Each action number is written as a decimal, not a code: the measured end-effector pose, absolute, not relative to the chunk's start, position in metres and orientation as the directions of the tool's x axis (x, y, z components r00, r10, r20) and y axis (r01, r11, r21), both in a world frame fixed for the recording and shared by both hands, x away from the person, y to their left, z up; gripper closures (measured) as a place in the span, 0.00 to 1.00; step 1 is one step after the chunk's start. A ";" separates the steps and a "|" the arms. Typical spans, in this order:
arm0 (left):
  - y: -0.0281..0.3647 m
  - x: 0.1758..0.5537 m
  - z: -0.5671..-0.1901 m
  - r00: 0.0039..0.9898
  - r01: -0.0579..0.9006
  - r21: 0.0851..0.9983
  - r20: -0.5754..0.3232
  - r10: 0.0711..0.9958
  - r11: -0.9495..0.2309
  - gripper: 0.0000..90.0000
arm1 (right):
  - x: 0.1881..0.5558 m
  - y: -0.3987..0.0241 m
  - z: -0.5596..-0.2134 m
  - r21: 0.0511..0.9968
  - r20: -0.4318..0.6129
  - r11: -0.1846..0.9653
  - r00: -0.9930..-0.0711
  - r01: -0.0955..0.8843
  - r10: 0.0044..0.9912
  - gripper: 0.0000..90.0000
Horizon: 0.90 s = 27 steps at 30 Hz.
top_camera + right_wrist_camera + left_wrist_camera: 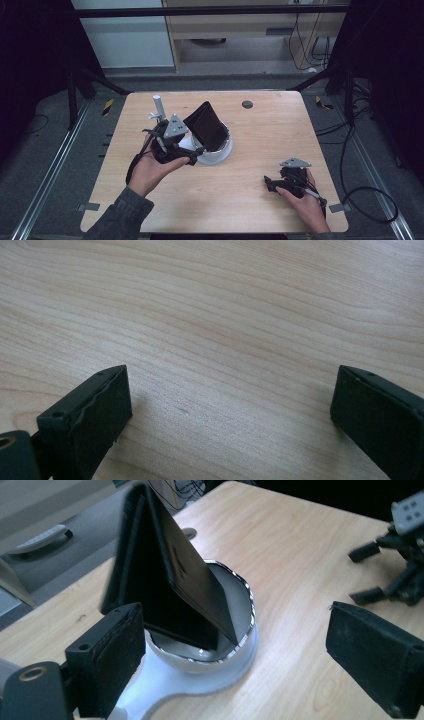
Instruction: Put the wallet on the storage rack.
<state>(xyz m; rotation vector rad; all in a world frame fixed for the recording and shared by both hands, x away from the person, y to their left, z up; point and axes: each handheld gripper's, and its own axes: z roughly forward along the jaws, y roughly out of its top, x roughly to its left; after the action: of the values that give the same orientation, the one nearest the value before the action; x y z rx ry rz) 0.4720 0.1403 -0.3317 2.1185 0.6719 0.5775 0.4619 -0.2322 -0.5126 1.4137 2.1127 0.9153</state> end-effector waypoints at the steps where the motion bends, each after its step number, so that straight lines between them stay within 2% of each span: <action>1: 0.140 0.470 -0.335 0.753 0.261 0.812 0.168 0.637 -0.522 0.10 | 0.462 -0.232 -0.513 0.727 0.005 0.260 -0.384 0.635 0.923 0.03; 13: 0.140 0.446 -0.374 0.778 0.262 0.782 0.176 0.603 -0.566 0.08 | 0.462 -0.232 -0.513 0.728 0.000 0.264 -0.385 0.633 0.923 0.03; 27: 0.169 0.456 -0.439 0.726 0.366 0.772 0.113 0.678 -0.520 0.06 | 0.460 -0.232 -0.513 0.728 -0.001 0.263 -0.382 0.634 0.924 0.03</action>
<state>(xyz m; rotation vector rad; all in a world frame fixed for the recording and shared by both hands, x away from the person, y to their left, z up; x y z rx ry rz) 0.4558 0.1693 -0.4389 2.1630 0.7869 0.5231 0.4600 -0.2324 -0.5129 1.4106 2.1102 0.9102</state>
